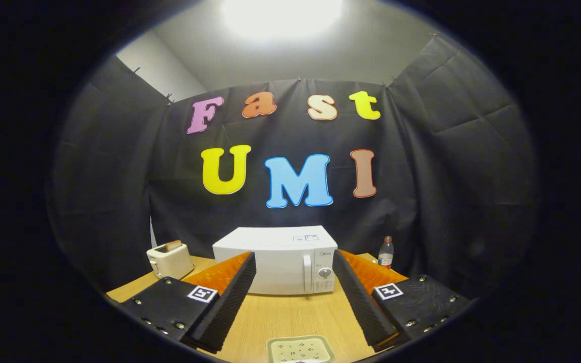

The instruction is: Open the microwave, put the food inside, and close the microwave door.

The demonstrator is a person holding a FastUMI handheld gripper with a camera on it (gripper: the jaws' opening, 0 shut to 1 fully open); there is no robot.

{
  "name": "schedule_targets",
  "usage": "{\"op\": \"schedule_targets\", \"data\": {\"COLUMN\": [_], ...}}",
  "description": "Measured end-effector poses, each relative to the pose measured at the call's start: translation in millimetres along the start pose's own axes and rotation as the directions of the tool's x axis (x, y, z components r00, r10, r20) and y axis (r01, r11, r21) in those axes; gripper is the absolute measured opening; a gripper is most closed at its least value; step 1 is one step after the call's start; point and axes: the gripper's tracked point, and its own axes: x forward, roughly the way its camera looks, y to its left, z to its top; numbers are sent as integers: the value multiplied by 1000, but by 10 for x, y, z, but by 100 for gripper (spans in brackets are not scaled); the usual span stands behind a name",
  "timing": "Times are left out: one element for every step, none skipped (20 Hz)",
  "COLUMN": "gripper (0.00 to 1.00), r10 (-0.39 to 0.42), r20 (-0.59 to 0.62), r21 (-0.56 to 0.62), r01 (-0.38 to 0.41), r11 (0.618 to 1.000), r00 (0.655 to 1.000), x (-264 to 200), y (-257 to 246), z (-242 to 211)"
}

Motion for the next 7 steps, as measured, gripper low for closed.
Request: {"op": "schedule_targets", "data": {"gripper": [97, 97, 97, 97, 97, 97, 97], "r10": [-2, -2, 1, 1, -2, -4, -1], "r20": [0, 0, -1, 3, 6, 8, 11], "r21": [5, 12, 17, 20, 22, 26, 32], "r01": [2, 2, -1, -1, 2, 3, 1], "r11": [1000, 1000, 1000, 1000, 1000, 1000, 1000], "r00": [1000, 1000, 1000, 1000, 1000, 1000, 1000], "x": [-18, -37, -70, -96, -124, -144, -168], "y": [-19, -25, -17, -26, -45, -50, -43], "z": [7, 9, 0, 5, 21, 32, 47]}}
